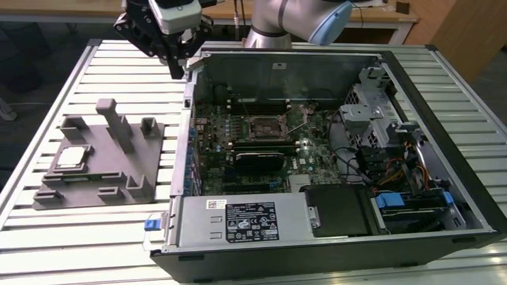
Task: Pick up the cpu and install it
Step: 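Reach for the cpu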
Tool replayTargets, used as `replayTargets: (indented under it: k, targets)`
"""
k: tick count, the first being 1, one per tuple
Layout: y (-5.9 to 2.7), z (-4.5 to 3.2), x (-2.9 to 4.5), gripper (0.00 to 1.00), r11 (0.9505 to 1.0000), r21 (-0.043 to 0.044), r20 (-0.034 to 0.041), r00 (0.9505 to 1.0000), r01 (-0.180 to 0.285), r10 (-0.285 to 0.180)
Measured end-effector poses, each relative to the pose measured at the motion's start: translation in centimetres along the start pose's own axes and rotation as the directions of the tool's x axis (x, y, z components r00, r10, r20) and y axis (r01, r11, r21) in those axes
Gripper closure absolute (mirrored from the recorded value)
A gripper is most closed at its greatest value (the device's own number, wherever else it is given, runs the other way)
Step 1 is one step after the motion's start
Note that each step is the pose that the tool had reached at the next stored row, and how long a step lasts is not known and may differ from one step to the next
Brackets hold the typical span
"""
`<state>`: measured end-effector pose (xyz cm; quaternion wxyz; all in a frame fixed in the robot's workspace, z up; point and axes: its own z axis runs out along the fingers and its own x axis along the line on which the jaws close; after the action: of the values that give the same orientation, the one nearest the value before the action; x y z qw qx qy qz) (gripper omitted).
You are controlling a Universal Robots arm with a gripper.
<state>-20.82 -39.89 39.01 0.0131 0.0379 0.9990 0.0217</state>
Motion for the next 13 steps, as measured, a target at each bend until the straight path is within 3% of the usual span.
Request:
replayTargets:
  k: [13]
  targets:
    - [-0.10, 0.03, 1.30, 0.89, 1.0000, 0.0000, 0.0000, 1.0000, 0.000, 0.000]
